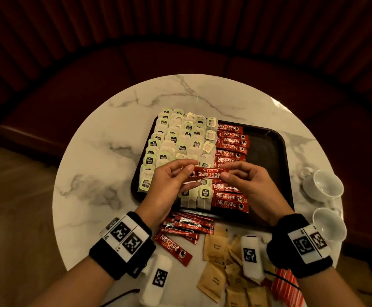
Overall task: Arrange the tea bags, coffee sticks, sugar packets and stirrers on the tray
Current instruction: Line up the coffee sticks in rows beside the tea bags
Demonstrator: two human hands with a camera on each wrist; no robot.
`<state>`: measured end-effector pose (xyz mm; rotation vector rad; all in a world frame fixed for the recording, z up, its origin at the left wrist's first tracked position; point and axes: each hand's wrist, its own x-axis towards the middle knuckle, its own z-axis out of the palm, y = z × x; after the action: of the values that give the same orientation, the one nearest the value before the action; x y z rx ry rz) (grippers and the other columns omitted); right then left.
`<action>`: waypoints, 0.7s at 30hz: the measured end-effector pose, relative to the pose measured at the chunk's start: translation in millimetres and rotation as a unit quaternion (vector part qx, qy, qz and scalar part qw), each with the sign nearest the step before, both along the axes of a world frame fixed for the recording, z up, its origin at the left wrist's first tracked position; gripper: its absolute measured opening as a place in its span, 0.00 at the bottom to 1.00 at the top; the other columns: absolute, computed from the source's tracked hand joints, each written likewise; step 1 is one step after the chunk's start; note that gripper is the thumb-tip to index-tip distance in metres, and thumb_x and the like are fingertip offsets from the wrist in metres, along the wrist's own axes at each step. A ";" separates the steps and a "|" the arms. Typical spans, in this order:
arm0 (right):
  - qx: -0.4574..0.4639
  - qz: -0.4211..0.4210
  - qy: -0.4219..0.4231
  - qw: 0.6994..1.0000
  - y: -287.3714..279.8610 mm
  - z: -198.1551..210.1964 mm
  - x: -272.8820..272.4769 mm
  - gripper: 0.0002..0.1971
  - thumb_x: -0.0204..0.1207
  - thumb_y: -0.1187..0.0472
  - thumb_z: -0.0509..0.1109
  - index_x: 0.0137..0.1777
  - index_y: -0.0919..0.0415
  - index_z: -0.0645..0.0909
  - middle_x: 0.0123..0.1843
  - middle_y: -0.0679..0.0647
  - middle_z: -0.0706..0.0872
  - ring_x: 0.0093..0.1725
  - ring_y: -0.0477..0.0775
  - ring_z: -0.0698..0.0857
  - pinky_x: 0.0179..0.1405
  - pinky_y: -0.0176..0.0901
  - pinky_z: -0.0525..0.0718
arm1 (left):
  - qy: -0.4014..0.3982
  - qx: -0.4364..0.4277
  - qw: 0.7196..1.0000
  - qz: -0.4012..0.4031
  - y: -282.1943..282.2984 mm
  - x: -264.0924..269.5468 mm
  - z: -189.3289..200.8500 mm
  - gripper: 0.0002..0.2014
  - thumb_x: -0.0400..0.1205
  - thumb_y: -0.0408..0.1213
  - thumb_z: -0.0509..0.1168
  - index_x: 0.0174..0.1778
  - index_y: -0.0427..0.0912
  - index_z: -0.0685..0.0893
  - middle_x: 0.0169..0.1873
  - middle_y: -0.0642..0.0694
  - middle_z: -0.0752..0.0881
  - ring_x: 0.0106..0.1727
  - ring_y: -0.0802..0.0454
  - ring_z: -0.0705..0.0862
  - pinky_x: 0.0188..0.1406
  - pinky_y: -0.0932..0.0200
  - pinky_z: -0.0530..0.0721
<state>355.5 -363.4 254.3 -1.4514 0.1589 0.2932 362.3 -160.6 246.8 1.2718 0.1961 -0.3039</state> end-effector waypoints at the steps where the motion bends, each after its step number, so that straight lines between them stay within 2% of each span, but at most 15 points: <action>1: 0.009 -0.020 -0.004 1.000 0.2 -0.1 1.0 0.14 0.68 0.62 0.75 0.54 0.62 0.86 0.44 0.56 0.92 0.47 0.52 0.91 0.46 0.39 0.89 | -0.017 0.041 0.999 -0.019 0.0 -0.5 -1.8 0.09 0.83 0.28 0.65 0.55 0.39 0.87 0.49 0.44 0.91 0.49 0.53 0.91 0.44 0.62 0.89; 3: 0.043 -0.067 -0.008 0.997 1.0 1.0 3.7 0.14 0.68 0.62 0.75 0.55 0.62 0.86 0.47 0.55 0.93 0.48 0.51 0.91 0.43 0.37 0.88 | -0.044 0.107 0.990 -0.078 -1.4 -2.9 -3.8 0.09 0.81 0.27 0.68 0.53 0.43 0.88 0.47 0.46 0.92 0.49 0.57 0.90 0.45 0.66 0.86; 5: 0.069 -0.090 -0.021 0.993 4.4 2.3 5.3 0.14 0.69 0.61 0.74 0.55 0.61 0.85 0.48 0.54 0.93 0.49 0.51 0.92 0.44 0.37 0.88 | -0.045 0.130 0.983 -0.123 -4.9 -6.5 -4.0 0.09 0.78 0.27 0.71 0.50 0.45 0.88 0.45 0.46 0.92 0.47 0.58 0.91 0.47 0.67 0.86; 7: 0.070 -0.079 -0.028 0.994 12.0 0.1 3.6 0.16 0.69 0.59 0.75 0.57 0.60 0.84 0.50 0.54 0.92 0.53 0.51 0.91 0.50 0.40 0.88 | -0.035 0.116 0.986 -0.112 -9.4 -7.6 -4.2 0.09 0.78 0.26 0.71 0.50 0.43 0.88 0.45 0.44 0.92 0.47 0.55 0.91 0.50 0.63 0.88; 9: 0.020 -0.045 -0.029 0.998 20.6 -6.8 -0.2 0.16 0.72 0.59 0.76 0.58 0.61 0.85 0.53 0.54 0.92 0.57 0.53 0.89 0.57 0.43 0.86 | -0.030 0.089 0.992 -0.085 -12.8 -7.4 -4.0 0.09 0.78 0.25 0.70 0.53 0.37 0.87 0.46 0.40 0.91 0.48 0.52 0.91 0.50 0.61 0.88; 11: -0.017 -0.019 -0.035 0.999 25.4 -13.5 -3.7 0.11 0.77 0.62 0.74 0.57 0.64 0.86 0.53 0.56 0.91 0.56 0.54 0.89 0.55 0.41 0.86 | -0.037 0.099 0.991 -0.084 -14.5 -7.1 -3.5 0.10 0.77 0.26 0.72 0.54 0.36 0.85 0.48 0.40 0.90 0.49 0.50 0.91 0.49 0.62 0.88; 13: -0.033 -0.020 -0.038 0.999 24.2 -15.7 -4.4 0.09 0.80 0.63 0.71 0.57 0.65 0.86 0.52 0.57 0.91 0.54 0.53 0.90 0.52 0.39 0.86 | -0.040 0.139 0.986 -0.087 -14.0 -6.8 -3.9 0.13 0.75 0.32 0.76 0.54 0.41 0.84 0.50 0.45 0.89 0.51 0.50 0.90 0.50 0.60 0.88; 15: -0.052 -0.006 -0.048 0.997 19.6 -14.3 -3.3 0.09 0.81 0.63 0.70 0.59 0.61 0.86 0.53 0.56 0.91 0.54 0.53 0.90 0.51 0.40 0.87 | -0.031 0.156 0.986 -0.058 -11.5 -4.9 -3.9 0.17 0.72 0.41 0.78 0.54 0.46 0.82 0.52 0.47 0.87 0.53 0.49 0.88 0.53 0.54 0.88; 17: -0.086 0.041 -0.058 0.994 16.1 -12.2 -2.5 0.10 0.82 0.63 0.69 0.61 0.56 0.86 0.55 0.53 0.90 0.53 0.52 0.90 0.52 0.43 0.89 | -0.043 0.138 0.989 -0.027 -8.6 -2.6 -0.8 0.19 0.70 0.48 0.75 0.55 0.51 0.83 0.53 0.46 0.87 0.53 0.50 0.88 0.53 0.54 0.88; 19: -0.099 0.077 -0.053 0.991 15.1 -9.4 -2.3 0.11 0.81 0.62 0.70 0.60 0.52 0.87 0.55 0.52 0.90 0.52 0.53 0.90 0.51 0.43 0.89 | -0.070 0.129 0.989 -0.024 -6.1 -0.5 3.4 0.16 0.71 0.48 0.73 0.54 0.53 0.86 0.49 0.50 0.90 0.48 0.55 0.88 0.48 0.59 0.88; 21: -0.089 0.073 -0.045 0.992 12.5 -7.4 -2.4 0.11 0.80 0.63 0.71 0.59 0.51 0.87 0.55 0.51 0.90 0.52 0.52 0.91 0.50 0.42 0.89 | -0.088 0.123 0.988 -0.029 -5.0 1.0 7.4 0.10 0.76 0.41 0.72 0.52 0.47 0.89 0.43 0.50 0.91 0.40 0.58 0.87 0.44 0.62 0.86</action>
<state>353.2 -350.9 246.9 -1.6537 0.0049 0.3384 363.3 -165.6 254.2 1.5431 0.0447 -0.2202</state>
